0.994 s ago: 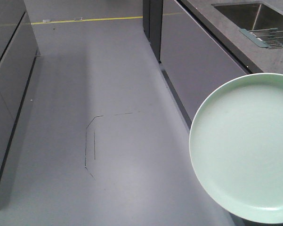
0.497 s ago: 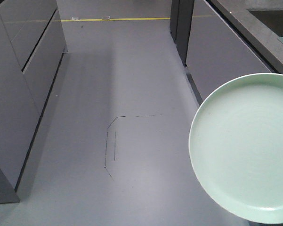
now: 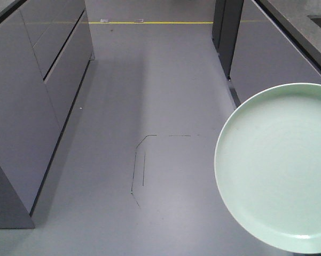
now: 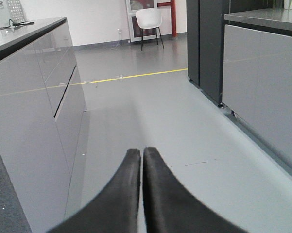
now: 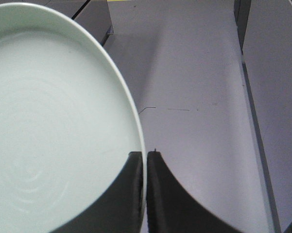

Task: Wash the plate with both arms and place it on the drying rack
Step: 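Drive the base along the counter carrying the plate in the right gripper, then drive down the aisle holding the plate in the right gripper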

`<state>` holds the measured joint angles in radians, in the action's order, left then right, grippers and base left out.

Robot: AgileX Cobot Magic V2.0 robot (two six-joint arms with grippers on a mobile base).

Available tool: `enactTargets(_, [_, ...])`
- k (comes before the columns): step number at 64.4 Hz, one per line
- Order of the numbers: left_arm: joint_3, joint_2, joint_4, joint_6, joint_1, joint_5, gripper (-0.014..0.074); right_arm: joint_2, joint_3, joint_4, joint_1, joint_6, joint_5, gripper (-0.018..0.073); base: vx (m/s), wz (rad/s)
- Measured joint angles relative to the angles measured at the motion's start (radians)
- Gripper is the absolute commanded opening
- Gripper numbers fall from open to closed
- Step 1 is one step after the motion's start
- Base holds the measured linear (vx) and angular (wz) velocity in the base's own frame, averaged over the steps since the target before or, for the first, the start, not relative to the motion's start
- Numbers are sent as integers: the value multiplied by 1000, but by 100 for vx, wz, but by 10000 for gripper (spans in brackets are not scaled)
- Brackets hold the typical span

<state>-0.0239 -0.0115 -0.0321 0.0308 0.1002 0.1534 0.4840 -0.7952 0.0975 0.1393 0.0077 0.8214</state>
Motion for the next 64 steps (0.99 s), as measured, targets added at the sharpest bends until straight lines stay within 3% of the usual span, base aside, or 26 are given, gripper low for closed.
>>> enactTargets(64, [0,0,0,0,0,0,4,0,0,0,0,0,2,-3,14,4])
